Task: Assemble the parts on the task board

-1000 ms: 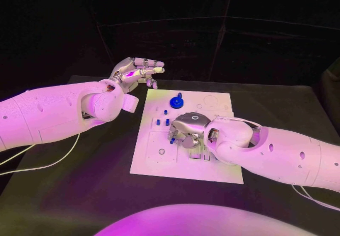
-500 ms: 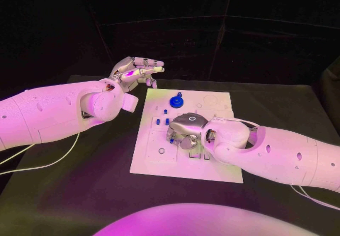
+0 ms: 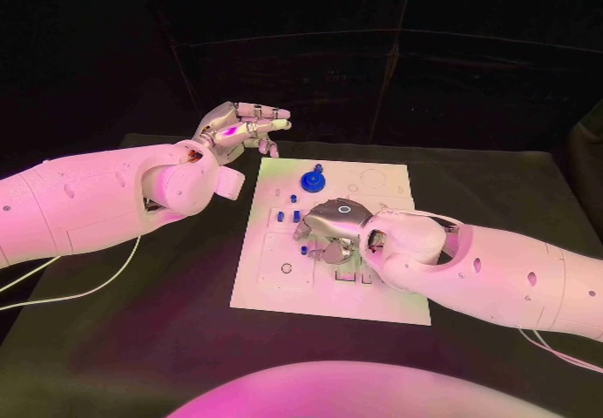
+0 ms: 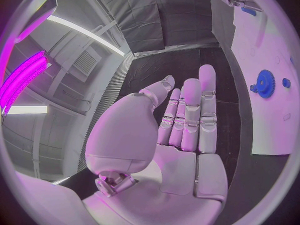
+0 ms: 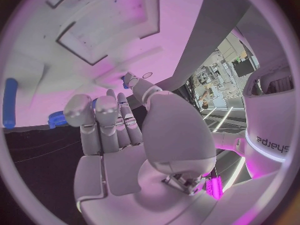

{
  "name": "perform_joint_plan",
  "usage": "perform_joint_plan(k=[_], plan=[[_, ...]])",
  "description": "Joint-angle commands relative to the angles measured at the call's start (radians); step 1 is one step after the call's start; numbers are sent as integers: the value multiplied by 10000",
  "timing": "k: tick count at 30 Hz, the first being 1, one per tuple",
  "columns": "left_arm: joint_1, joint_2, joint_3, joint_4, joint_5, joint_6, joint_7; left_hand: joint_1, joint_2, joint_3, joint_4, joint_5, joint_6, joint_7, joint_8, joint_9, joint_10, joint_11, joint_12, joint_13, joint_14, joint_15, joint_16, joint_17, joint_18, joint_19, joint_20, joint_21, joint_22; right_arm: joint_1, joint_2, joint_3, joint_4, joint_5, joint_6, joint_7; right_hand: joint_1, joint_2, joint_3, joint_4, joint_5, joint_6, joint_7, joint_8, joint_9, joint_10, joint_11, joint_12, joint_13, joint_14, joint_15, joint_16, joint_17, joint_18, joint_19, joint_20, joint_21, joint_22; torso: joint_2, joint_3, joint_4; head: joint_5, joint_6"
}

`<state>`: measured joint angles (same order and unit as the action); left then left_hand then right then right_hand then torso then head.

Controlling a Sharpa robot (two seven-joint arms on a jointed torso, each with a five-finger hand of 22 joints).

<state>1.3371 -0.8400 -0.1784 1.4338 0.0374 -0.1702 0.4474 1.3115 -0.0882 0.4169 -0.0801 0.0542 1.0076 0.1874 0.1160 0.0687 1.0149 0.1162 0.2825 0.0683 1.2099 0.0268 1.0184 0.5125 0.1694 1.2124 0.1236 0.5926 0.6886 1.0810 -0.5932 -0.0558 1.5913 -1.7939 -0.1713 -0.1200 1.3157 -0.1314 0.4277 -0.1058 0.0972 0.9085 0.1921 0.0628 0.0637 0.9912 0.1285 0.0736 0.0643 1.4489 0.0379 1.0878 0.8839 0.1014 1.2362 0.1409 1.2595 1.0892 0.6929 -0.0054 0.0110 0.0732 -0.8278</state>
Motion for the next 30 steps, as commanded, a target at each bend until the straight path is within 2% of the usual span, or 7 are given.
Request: perform_joint_plan(k=[1, 7, 12, 14, 19, 26, 30], plan=[[20, -9, 8, 7, 39, 172, -19, -107, -29, -15, 66, 38, -52, 5, 7, -17, -72, 21, 33, -11, -29, 9, -6, -9, 131, -44, 7, -51, -8, 8, -209, -3, 176, 239, -1093, 402, 34, -52, -168, 33, 80, 39, -8, 37, 39, -99, 8, 104, 15, -63, -24, -65, -65, 136, -24, -5, -68, -53, -2, 14, -1, -1, 7], [19, -37, 2, 0, 39, 242, -104, -115, -39, -34, 70, 31, -83, 18, 1, -21, -112, 31, 32, -16, -35, 13, -3, -21, 131, -43, 11, -62, -19, 12, -1361, 33, 1041, 1002, -1838, 950, 74, 64, -530, 163, 358, 461, -139, 165, 87, 343, -126, 585, 58, 114, -128, 229, 219, 36, 365, -84, 199, 351, -4, 17, -21, -42, 36], [18, -49, -2, -6, 39, 275, -110, -111, -37, -34, 69, 31, -90, 19, 0, -21, -119, 32, 34, -17, -35, 14, -1, -24, 131, -41, 12, -65, -22, 208, -2314, 298, 1396, 2033, -1658, 600, 113, 130, -541, 202, 458, 600, -161, 182, 88, 554, -168, 717, 29, 192, -167, 419, 404, -16, 549, -127, 360, 570, -15, -10, -33, -153, 90], [18, -48, -4, -13, 39, 283, -106, -111, -37, -34, 69, 31, -90, 19, 0, -21, -119, 32, 34, -17, -35, 14, -1, -24, 131, -41, 12, -65, -22, 397, -2602, 360, 1354, 2228, -1445, 352, 70, 54, -616, 217, 455, 578, -173, 148, 73, 546, -168, 717, 11, 188, -167, 406, 363, -13, 542, -130, 348, 549, -10, 0, -46, -177, 136], [18, -21, -6, -32, 39, 308, -100, -102, -30, -32, 65, 32, -89, 17, 3, -20, -120, 31, 38, -16, -35, 15, 2, -27, 131, -40, 12, -66, -24, 710, -2933, 424, 1037, 1991, -896, -124, -75, -137, -1199, 360, 325, 429, -219, 13, 29, 107, -167, 550, -22, 107, -163, 231, 60, 34, 412, -129, 179, 318, 0, -2, 7, -288, 195], [17, -5, -9, -48, 39, 346, -120, -102, -30, -32, 65, 32, -89, 17, 3, -20, -120, 31, 38, -16, -35, 15, 2, -27, 131, -40, 12, -66, -24, 818, -2806, 441, 641, 1285, -493, -404, 227, -3, -1949, 474, 221, 226, -318, 7, 28, -184, -161, 450, -6, 55, -160, 72, -229, 78, 300, -128, -14, 78, 12, 16, 8, -300, 260], [17, -2, -10, -43, 39, 362, -128, -102, -30, -32, 65, 32, -89, 17, 3, -20, -120, 31, 38, -16, -35, 15, 2, -27, 131, -40, 12, -66, -24, 830, -2658, 441, 477, 989, -214, -484, 410, 111, -2091, 464, 215, 254, -386, 16, 35, -142, -171, 494, 3, 52, -167, 53, -280, 82, 296, -131, -43, 49, 13, -5, 12, -313, 262]])
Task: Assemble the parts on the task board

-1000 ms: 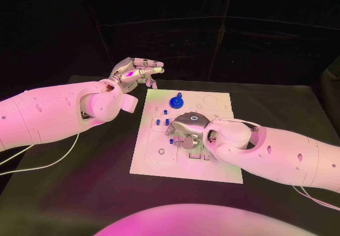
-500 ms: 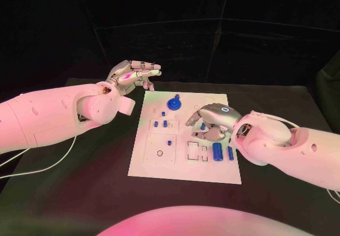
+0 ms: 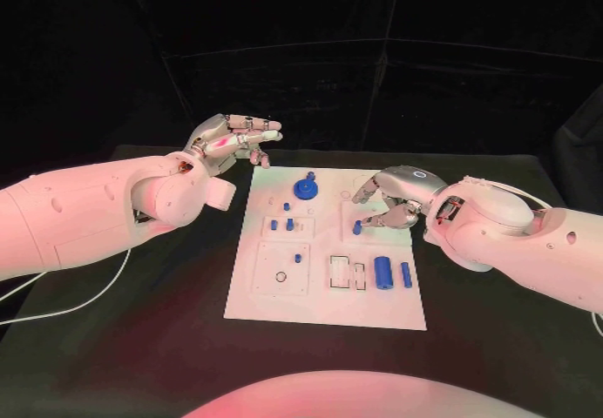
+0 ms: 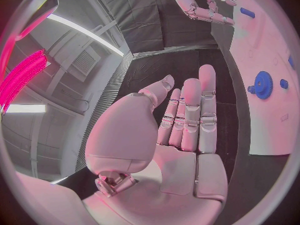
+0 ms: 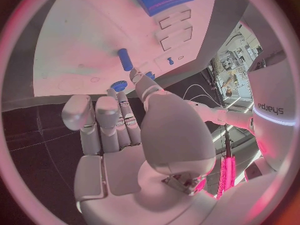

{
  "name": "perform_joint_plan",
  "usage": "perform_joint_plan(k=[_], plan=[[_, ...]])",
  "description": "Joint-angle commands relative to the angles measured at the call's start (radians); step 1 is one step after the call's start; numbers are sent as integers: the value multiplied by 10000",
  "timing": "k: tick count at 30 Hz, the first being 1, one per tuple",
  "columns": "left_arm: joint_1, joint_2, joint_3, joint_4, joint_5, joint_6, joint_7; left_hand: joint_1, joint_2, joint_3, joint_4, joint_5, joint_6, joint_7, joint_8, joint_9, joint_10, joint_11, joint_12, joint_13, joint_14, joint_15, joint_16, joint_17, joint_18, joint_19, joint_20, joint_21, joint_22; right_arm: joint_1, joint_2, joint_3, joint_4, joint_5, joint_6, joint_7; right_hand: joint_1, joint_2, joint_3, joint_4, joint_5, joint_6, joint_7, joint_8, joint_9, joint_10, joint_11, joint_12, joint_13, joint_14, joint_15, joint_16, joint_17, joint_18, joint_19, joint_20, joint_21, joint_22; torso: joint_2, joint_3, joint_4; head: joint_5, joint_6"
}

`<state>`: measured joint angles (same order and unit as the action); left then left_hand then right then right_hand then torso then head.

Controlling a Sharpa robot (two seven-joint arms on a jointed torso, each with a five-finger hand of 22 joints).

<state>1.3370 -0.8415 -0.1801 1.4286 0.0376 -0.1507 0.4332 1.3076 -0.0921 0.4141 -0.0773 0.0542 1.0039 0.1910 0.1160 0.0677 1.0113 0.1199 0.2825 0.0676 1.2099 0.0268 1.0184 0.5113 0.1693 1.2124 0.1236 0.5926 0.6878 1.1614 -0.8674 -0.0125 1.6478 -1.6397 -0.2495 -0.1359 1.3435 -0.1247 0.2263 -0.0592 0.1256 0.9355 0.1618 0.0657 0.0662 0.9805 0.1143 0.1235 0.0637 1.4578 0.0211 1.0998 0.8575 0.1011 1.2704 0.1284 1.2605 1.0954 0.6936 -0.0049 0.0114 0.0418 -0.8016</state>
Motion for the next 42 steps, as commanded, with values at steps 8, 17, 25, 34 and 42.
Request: perform_joint_plan(k=[8, 17, 25, 34, 42], plan=[[18, 2, 6, 1, 37, 189, -17, -62, 10, -3, 37, 32, -53, -19, 3, -10, -83, -6, 38, -9, -35, 14, 1, -15, 132, -40, 12, -67, -16, 27, 434, -2, -304, -719, 1293, -280, 267, 229, -344, 41, -57, 49, -269, -8, 14, 367, -125, 224, 22, 4, -69, 18, 35, 66, 45, -60, -9, 62, 14, 5, 9, 38, -26], [18, 3, 6, -12, 37, 199, -50, -47, 24, -2, 33, 32, -45, -24, 15, -6, -79, -9, 55, -5, -36, 14, 6, -23, 133, -36, 13, -72, -22, 20, 658, -27, -473, -745, 1999, -206, 377, 476, -407, 77, -23, 274, -243, 15, 24, 1016, -266, 367, -4, 166, -180, 511, 597, -60, 434, -158, 392, 632, 3, 2, -1, 53, -67], [18, 23, 6, -31, 37, 201, -57, -47, 24, -2, 33, 32, -45, -24, 15, -6, -79, -9, 55, -5, -36, 14, 6, -23, 133, -36, 13, -72, -22, 13, 683, -34, -510, -748, 2072, -212, 576, 731, -1, 49, -208, 686, -195, 81, 46, 1595, -352, 249, -13, 237, -257, 854, 958, -152, 691, -238, 701, 1059, 1, 0, 1, 42, -70], [18, 22, 5, -46, 37, 186, -68, -45, 29, -2, 34, 32, -44, -24, 19, -5, -80, -10, 60, -5, -36, 14, 8, -25, 133, -35, 13, -74, -25, 9, 677, -35, -471, -748, 1552, -129, 781, 981, 759, -31, -559, 1300, -193, 226, 83, 2173, -399, 76, 9, 269, -303, 1125, 1221, -237, 923, -276, 1004, 1478, 2, -2, 5, 29, -43], [18, 6, 5, -57, 37, 171, -94, -43, 35, -3, 34, 32, -42, -24, 23, -4, -80, -10, 65, -4, -37, 14, 10, -28, 133, -34, 13, -76, -27, 5, 636, -35, -425, -748, 812, -82, 746, 1142, 1355, -33, -707, 1826, -265, 372, 129, 2728, -519, 23, 59, 288, -386, 1299, 1366, -312, 1120, -352, 1264, 1840, 3, -5, -2, 24, -48]])
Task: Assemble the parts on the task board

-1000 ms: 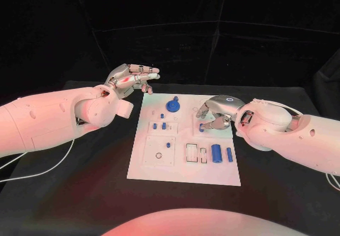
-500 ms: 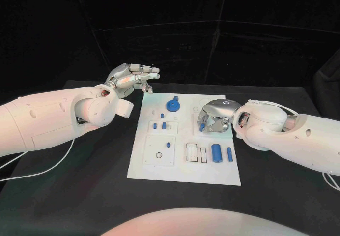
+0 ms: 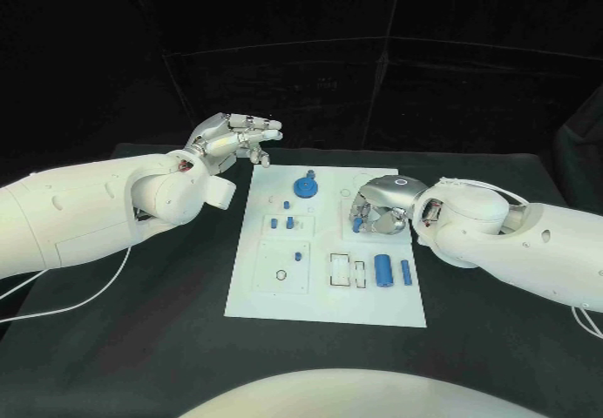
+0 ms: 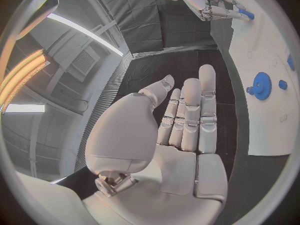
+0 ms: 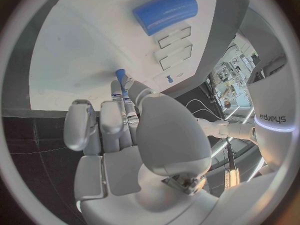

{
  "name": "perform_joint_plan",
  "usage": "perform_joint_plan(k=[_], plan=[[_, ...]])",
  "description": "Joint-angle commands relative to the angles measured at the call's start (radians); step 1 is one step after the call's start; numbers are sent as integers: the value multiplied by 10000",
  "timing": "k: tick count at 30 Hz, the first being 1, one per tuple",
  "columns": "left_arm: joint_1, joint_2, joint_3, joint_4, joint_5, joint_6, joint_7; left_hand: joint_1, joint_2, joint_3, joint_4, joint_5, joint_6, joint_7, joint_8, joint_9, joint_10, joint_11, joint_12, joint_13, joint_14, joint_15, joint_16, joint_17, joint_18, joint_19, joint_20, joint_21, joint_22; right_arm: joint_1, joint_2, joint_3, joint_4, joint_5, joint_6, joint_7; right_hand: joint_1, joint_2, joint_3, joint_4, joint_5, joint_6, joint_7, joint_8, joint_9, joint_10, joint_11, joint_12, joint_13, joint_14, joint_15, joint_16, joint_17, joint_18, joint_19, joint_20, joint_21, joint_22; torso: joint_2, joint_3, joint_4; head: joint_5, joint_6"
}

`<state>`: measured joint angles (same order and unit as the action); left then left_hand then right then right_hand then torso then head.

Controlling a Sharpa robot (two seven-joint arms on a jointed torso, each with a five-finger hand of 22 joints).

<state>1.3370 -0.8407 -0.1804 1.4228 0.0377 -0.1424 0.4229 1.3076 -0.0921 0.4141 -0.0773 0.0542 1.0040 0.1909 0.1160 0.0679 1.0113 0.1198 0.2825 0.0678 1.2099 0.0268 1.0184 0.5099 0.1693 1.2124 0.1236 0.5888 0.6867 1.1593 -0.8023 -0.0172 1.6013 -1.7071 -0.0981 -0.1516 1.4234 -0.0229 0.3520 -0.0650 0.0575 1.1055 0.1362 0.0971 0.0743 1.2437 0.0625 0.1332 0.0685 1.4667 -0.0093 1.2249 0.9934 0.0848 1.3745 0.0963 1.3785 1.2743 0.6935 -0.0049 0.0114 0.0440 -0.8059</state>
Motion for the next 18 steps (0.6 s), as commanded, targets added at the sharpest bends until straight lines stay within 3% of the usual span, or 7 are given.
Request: perform_joint_plan(k=[1, 7, 10, 14, 18], plan=[[18, -3, 8, 1, 36, 89, 6, -43, 35, -3, 35, 32, -43, -24, 23, -6, -81, -9, 65, -6, -37, 14, 10, -14, 134, -34, 13, -38, -16, 27, -19, 13, 44, -73, -727, 69, -64, 122, 113, 30, -30, 141, -11, 61, 50, 110, -6, -80, 11, 199, -84, 53, 11, -149, 79, -33, 87, 55, 4, -5, -2, 2, -5], [18, -14, 8, -4, 36, 102, -20, -43, 47, -1, 40, 33, -42, -22, 26, -5, -82, -9, 70, -6, -37, 14, 13, -18, 134, -32, 14, -40, -18, 25, -165, 15, 186, 156, -883, -45, -143, 97, 201, 59, -40, 220, -25, 70, 54, 182, -21, -129, 11, 198, -94, 86, 35, -162, 109, -47, 131, 118, 4, 4, -5, -7, -20], [18, -17, 8, -13, 36, 116, -33, -34, 64, 4, 40, 34, -42, -23, 31, -5, -86, -9, 77, -5, -37, 14, 16, -22, 135, -29, 14, -43, -22, 27, -355, 17, 348, 614, -838, -62, -205, 47, 244, 75, -36, 256, -32, 65, 53, 215, -28, -171, 8, 190, -99, 84, 11, -162, 106, -54, 139, 125, -13, -8, 4, -29, -35], [18, -27, 8, -22, 36, 143, -60, -26, 75, 9, 39, 35, -38, -28, 37, -3, -89, -11, 81, -5, -38, 13, 18, -26, 135, -27, 13, -45, -25, 33, -753, 24, 760, 1187, -894, -56, -300, -21, 285, 111, -29, 252, -26, 31, 42, 221, -22, -240, -1, 186, -96, 99, 14, -166, 110, -56, 153, 144, -28, -29, 15, -35, -14], [18, -29, 8, -45, 36, 154, -76, -26, 75, 9, 39, 35, -38, -28, 37, -3, -89, -11, 81, -5, -38, 13, 18, -26, 135, -27, 13, -45, -25, 39, -997, 34, 1216, 1514, -1091, -7, -383, -71, 312, 154, -42, 247, -23, 1, 32, 227, -14, -294, -6, 187, -93, 123, 35, -173, 123, -54, 175, 175, -25, -11, 3, 0, 1]])
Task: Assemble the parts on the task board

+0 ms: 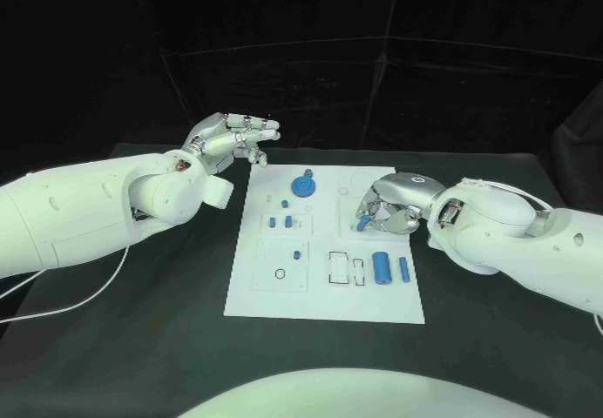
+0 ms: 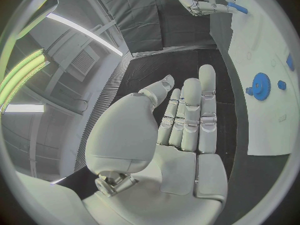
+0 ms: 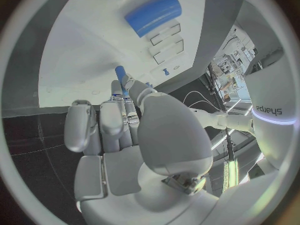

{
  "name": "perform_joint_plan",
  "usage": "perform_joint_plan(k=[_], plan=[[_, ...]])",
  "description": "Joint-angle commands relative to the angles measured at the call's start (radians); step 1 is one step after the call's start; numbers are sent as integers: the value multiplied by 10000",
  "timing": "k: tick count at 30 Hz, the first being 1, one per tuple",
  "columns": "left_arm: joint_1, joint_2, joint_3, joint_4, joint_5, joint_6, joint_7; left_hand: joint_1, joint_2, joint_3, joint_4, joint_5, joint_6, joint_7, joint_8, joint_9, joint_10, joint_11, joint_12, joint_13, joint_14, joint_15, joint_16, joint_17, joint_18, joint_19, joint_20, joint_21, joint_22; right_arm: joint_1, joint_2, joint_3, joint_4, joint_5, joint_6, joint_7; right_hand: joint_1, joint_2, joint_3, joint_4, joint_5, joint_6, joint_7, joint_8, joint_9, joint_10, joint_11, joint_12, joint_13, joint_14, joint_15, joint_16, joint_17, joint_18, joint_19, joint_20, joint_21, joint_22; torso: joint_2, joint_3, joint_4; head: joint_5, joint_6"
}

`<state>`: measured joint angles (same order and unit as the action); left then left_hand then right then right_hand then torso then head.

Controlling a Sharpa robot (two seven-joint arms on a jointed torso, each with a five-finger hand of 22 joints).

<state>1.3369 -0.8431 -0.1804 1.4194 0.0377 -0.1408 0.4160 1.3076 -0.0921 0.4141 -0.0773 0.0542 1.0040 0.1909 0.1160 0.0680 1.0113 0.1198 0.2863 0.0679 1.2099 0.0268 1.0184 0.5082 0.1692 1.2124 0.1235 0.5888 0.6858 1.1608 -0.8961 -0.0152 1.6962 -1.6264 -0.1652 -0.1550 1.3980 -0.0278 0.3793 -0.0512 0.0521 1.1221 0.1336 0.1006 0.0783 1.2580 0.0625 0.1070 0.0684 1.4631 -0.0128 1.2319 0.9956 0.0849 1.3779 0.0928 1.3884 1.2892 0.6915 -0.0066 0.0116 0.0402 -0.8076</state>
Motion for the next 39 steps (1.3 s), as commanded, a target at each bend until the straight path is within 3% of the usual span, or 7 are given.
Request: perform_joint_plan(k=[1, 8, 15, 21, 26, 32, 39], plan=[[18, -4, 8, -17, 36, 140, -10, -26, 75, 9, 39, 34, -38, -28, 37, -3, -89, -10, 43, -6, -38, 13, 18, -9, 135, -27, 14, -46, -16, 25, -81, 15, 379, 756, -469, 43, -129, -22, 39, 17, 12, 81, 3, -34, -8, 83, -14, -33, -5, 223, -57, 53, 12, -174, 90, -20, 77, 26, 4, 13, -5, 49, 26], [18, 23, 8, -28, 36, 157, -28, -26, 75, 9, 39, 34, -38, -28, 37, -3, -89, -10, 43, -6, -38, 13, 18, -9, 135, -27, 14, -46, -16, 27, 358, 19, 778, 827, -602, 151, -147, -31, 54, 27, 10, 78, 7, -45, -12, 80, -11, -54, -8, 223, -56, 59, 15, -174, 90, -19, 80, 31, 11, 3, 6, 82, -2], [19, 77, 8, -37, 36, 150, -23, -26, 75, 9, 39, 34, -38, -28, 37, -3, -89, -10, 43, -6, -38, 13, 18, -9, 135, -27, 14, -46, -16, -24, 1484, 5, 568, 361, -544, 389, -157, -22, 101, 40, 19, 69, 13, -66, -19, 71, -5, -92, -12, 218, -51, 59, 2, -174, 86, -17, 81, 30, 19, -3, 22, 175, -44], [20, 177, 8, -17, 36, 165, -53, -26, 75, 9, 39, 34, -38, -28, 37, -3, -89, -10, 43, -6, -38, 13, 18, -9, 135, -27, 14, -46, -16, -457, 2182, -14, 323, -186, -452, 545, -169, -7, 148, 55, 24, 56, 24, -89, -25, 63, 5, -129, -15, 211, -45, 48, -25, -169, 71, -13, 72, 15, 11, -26, 56, 271, -114], [20, 233, 8, -42, 36, 168, -61, -14, 89, 10, 36, 32, -30, -33, 51, 0, -104, -12, 50, -8, -42, 12, 23, -19, 136, -24, 13, -52, -23, -746, 2576, -19, 165, -413, -417, 653, -164, -9, 174, 50, 29, 44, 29, -104, -30, 55, 9, -150, -16, 206, -42, 44, -37, -168, 64, -10, 68, 8, 24, 25, -10, 517, -175], [20, 285, 8, -75, 36, 168, -60, -14, 89, 10, 36, 32, -30, -33, 51, 0, -104, -12, 50, -8, -42, 12, 23, -19, 136, -24, 13, -52, -23, -894, 2829, -43, 29, -549, -198, 611, -167, -15, 184, 49, 31, 37, 34, -112, -32, 51, 13, -161, -16, 205, -39, 46, -36, -167, 62, -9, 68, 8, 16, -6, 14, 570, -207], [20, 305, 8, -95, 36, 171, -62, -14, 89, 10, 36, 32, -30, -33, 51, 0, -104, -12, 50, -8, -42, 12, 23, -19, 136, -24, 13, -52, -23, -974, 3022, -218, -177, -710, 15, 500, -187, -35, 199, 54, 30, 21, 45, -132, -38, 42, 24, -186, -17, 195, -32, 25, -78, -161, 42, -4, 53, -16, 31, 20, -9, 657, -231]])
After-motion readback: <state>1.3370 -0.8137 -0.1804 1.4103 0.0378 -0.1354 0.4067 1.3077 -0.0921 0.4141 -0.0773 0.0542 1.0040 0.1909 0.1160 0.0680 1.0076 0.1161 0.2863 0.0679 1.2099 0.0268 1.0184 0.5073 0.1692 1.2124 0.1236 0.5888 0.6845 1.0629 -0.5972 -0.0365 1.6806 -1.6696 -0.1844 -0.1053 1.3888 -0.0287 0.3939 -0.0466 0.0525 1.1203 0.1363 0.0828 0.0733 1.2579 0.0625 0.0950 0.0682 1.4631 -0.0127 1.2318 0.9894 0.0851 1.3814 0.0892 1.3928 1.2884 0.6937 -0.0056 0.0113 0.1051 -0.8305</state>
